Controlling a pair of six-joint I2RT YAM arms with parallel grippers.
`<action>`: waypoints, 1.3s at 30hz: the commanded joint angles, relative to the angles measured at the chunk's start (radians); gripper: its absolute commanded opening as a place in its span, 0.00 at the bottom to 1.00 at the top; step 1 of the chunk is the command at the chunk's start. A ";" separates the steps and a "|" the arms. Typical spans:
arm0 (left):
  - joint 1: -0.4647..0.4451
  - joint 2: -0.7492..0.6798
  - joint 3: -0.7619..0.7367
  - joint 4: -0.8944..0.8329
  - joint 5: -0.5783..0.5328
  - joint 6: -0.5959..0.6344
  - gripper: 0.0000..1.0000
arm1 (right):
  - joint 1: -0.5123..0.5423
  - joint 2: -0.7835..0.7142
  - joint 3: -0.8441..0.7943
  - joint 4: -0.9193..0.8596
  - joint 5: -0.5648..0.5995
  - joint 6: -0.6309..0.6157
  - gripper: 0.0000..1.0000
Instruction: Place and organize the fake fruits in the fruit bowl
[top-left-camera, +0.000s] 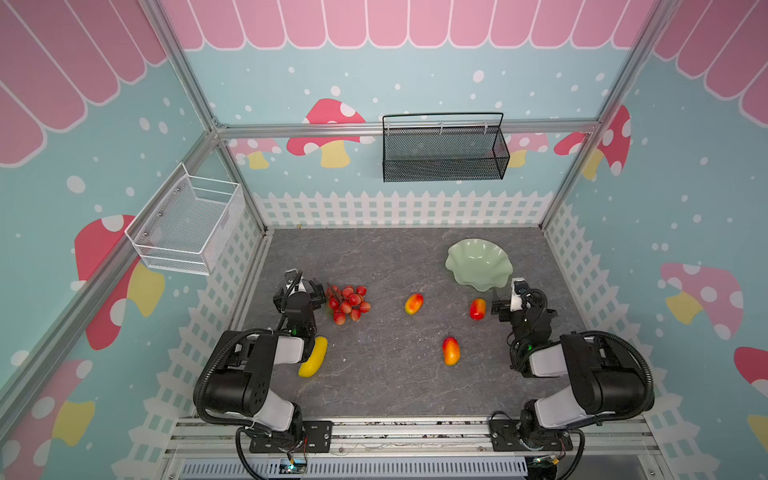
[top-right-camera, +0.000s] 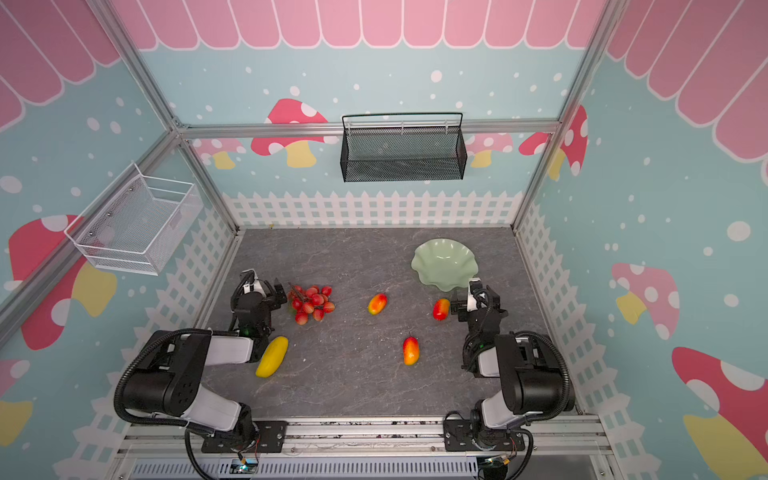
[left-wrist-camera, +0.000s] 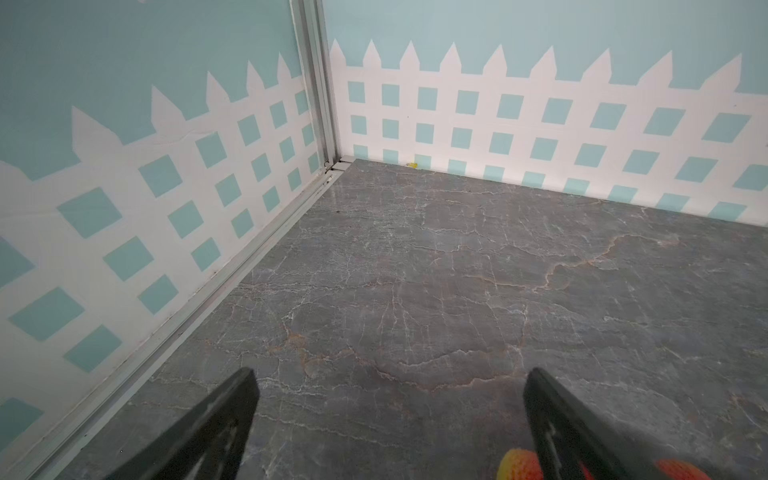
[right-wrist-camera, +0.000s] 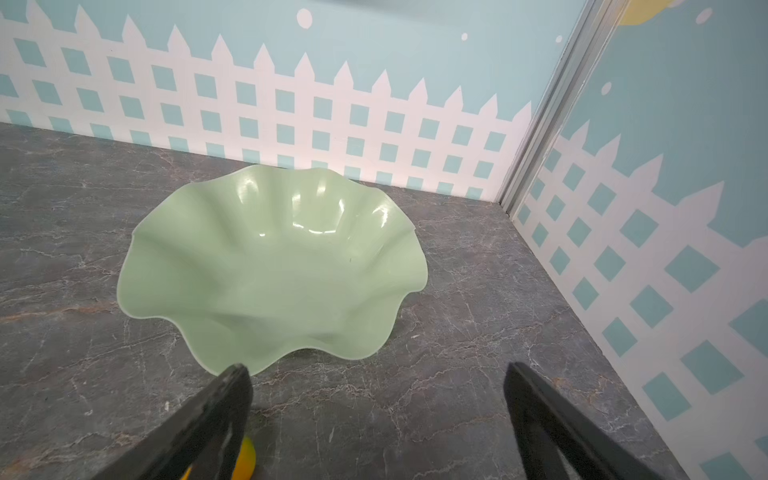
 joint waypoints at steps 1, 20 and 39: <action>0.000 0.005 0.001 0.012 -0.008 -0.005 0.99 | -0.002 0.000 0.005 0.021 0.006 0.002 0.98; 0.001 -0.008 -0.026 0.049 -0.017 -0.011 0.99 | 0.000 -0.041 -0.009 0.027 0.022 0.005 0.98; -0.080 -0.569 0.048 -0.583 -0.354 -0.113 0.99 | 0.330 -0.383 0.403 -0.743 -0.196 0.046 0.98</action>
